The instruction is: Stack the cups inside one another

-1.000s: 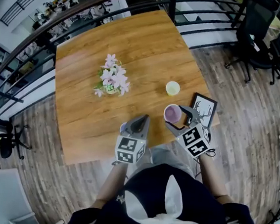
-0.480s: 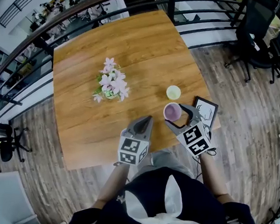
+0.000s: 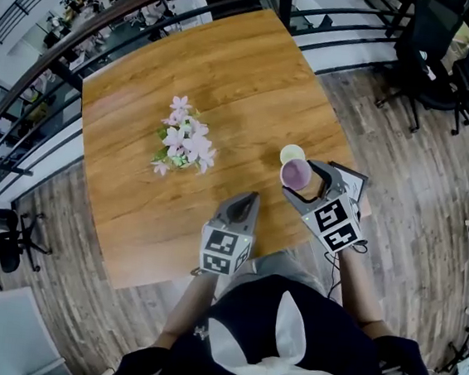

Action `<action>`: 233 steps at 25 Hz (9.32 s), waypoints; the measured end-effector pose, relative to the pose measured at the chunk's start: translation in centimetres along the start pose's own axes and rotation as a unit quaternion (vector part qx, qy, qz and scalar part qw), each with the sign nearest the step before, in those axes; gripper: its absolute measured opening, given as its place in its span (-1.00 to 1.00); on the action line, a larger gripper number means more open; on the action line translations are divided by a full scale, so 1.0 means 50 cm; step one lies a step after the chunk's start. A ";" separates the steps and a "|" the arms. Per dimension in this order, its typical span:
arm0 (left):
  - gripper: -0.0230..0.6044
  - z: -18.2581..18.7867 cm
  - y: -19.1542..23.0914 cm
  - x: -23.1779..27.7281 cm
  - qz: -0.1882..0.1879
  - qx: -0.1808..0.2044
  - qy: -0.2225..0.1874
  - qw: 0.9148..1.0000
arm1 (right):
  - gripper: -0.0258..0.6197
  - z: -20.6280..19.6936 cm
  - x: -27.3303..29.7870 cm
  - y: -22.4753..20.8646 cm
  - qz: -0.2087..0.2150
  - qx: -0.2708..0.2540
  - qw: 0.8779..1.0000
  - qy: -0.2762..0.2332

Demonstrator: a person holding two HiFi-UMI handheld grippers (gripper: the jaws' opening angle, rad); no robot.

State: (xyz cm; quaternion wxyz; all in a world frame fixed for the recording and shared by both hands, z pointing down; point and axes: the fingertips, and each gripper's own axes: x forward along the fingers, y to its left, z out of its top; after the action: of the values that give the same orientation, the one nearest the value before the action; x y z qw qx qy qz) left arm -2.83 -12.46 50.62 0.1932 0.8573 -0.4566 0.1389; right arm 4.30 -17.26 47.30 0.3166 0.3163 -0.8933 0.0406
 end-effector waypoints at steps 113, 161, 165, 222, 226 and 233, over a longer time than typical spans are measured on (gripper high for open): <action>-0.87 0.001 -0.061 -0.095 0.000 -0.014 -0.020 1.000 | 0.09 -0.081 0.006 0.035 0.003 0.037 0.999 -0.004; -0.87 -0.206 -0.018 -0.376 0.167 -0.108 -0.003 0.980 | 0.10 -0.052 0.048 0.437 0.198 -0.061 0.978 0.012; -0.87 -0.223 0.006 -0.399 0.188 -0.121 0.003 0.975 | 0.10 -0.048 0.076 0.470 0.219 -0.075 0.973 0.017; -0.87 -0.268 0.131 -0.391 0.233 -0.174 0.011 0.957 | 0.07 -0.123 0.249 0.567 0.286 -0.157 0.938 0.115; -0.87 -0.269 0.131 -0.388 0.232 -0.173 0.014 0.957 | 0.06 -0.119 0.248 0.565 0.288 -0.160 0.937 0.114; -0.87 -0.261 0.133 -0.388 0.230 -0.166 0.010 0.959 | 0.06 -0.097 0.236 0.556 0.282 -0.162 0.940 0.101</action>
State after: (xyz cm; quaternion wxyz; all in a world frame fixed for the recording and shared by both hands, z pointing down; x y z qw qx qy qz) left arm -19.74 4.28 55.49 0.3005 0.6835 -0.6559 0.1107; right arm -16.60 -0.15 61.67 0.4279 -0.0102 -0.9037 0.0145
